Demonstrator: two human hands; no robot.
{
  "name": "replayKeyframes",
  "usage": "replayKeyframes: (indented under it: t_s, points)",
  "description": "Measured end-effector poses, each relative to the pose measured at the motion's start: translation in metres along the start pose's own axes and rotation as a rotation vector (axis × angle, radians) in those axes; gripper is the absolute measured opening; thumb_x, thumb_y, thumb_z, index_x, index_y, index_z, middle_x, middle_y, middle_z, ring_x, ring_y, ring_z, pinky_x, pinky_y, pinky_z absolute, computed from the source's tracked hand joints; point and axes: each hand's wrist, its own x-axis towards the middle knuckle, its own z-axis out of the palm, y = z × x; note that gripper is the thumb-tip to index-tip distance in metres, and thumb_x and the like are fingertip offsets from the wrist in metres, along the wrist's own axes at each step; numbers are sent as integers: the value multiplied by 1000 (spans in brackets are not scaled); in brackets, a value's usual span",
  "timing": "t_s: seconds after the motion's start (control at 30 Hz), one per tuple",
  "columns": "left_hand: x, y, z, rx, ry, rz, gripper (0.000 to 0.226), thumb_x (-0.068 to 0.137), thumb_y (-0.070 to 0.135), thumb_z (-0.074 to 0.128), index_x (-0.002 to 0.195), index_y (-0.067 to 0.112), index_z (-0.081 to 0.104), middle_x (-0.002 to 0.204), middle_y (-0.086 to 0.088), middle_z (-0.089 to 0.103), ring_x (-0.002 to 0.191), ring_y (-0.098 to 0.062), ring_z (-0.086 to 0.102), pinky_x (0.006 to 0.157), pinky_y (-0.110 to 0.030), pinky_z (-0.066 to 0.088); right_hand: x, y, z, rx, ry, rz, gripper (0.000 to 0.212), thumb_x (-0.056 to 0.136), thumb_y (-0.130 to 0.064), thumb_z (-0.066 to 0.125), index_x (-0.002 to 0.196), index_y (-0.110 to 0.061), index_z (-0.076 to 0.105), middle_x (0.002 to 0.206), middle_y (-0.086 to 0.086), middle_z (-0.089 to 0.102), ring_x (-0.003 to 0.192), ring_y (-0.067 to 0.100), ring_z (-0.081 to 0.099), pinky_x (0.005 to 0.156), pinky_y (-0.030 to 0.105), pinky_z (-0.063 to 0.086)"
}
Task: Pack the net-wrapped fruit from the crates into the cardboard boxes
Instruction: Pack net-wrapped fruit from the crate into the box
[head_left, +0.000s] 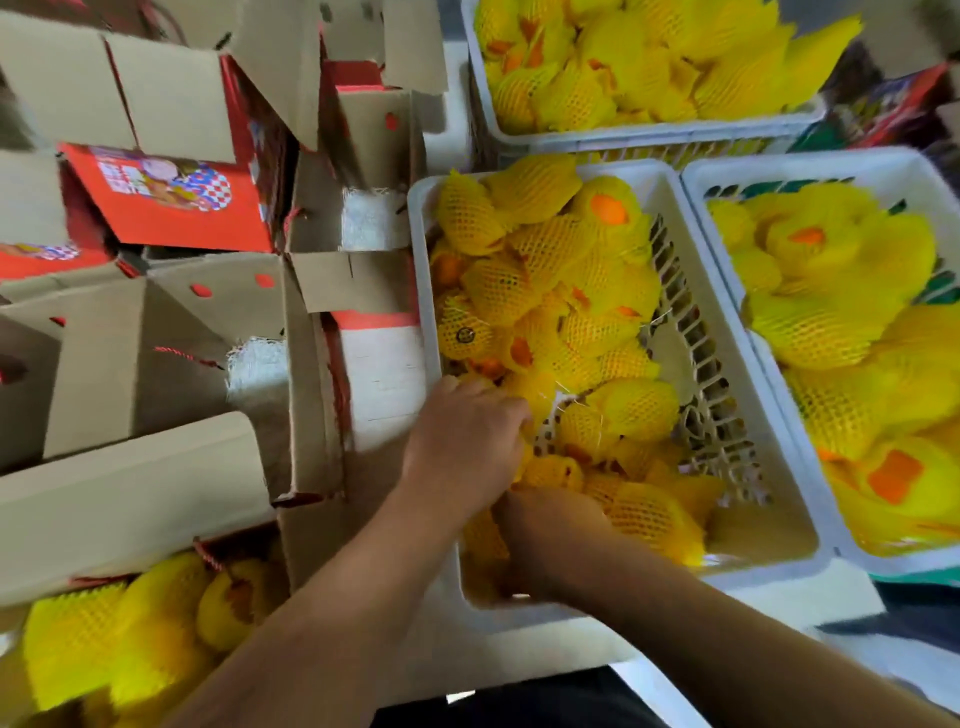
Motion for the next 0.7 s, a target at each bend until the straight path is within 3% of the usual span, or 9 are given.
replayKeyframes:
  t_s: [0.1,0.17,0.23,0.33,0.4,0.47,0.57,0.63,0.7]
  points:
    - [-3,2,0,-6,35,-30,26,99,38,48,110,31,71,106,10,73,104,-17,59,92,-36,37,-3,9,3,176,24,1,95,75,-43,78,150,-22,24,116,5,67,98,28,68,77,40,60]
    - [-4,4,-3,-30,41,-49,30,102,43,44,112,31,70,108,11,73,106,-15,59,93,-36,38,-9,19,0,409,21,-16,118,69,-40,81,154,-34,-1,99,-6,67,79,10,66,59,24,56]
    - [-6,5,-7,-75,30,-60,35,105,47,39,118,33,68,113,13,72,110,-13,58,96,-35,37,-16,30,-2,640,39,-41,122,66,-38,81,149,-49,-9,89,-17,59,69,-1,63,47,12,45]
    - [-17,12,-14,-240,46,-84,40,105,54,38,130,34,62,122,15,68,117,-13,57,98,-35,35,-22,49,-8,1009,141,1,92,72,-25,82,141,-39,23,106,-10,61,80,2,65,62,21,56]
    - [-29,19,-16,-309,-10,-80,61,97,72,37,143,34,50,137,15,61,128,-12,53,105,-36,34,-23,58,-18,1460,149,62,76,77,-11,81,138,-27,39,108,4,66,84,10,68,66,31,58]
    - [-37,22,-18,-368,-91,-45,87,82,87,46,153,38,34,152,15,48,138,-9,44,112,-39,33,-24,60,-27,1852,74,66,75,76,-13,80,140,-22,42,118,17,68,100,24,70,73,41,57]
    - [-35,17,-26,-518,-93,-8,90,75,71,76,151,40,37,151,16,45,140,-6,42,115,-45,37,-25,59,-40,1912,-60,-54,65,87,-23,71,146,-21,42,143,15,58,128,33,59,98,55,50]
    - [-34,17,-29,-614,1,-28,80,78,50,85,146,31,48,145,10,48,137,-8,46,111,-45,40,-17,61,-49,1869,-132,-150,58,92,-35,69,145,-22,47,142,9,60,119,25,65,87,44,51]
    - [-34,22,-28,-761,188,-131,73,77,43,86,140,26,53,142,4,48,134,-11,48,110,-40,43,1,61,-61,1905,-51,-70,46,96,-43,64,134,-17,58,130,11,66,97,23,70,73,37,51]
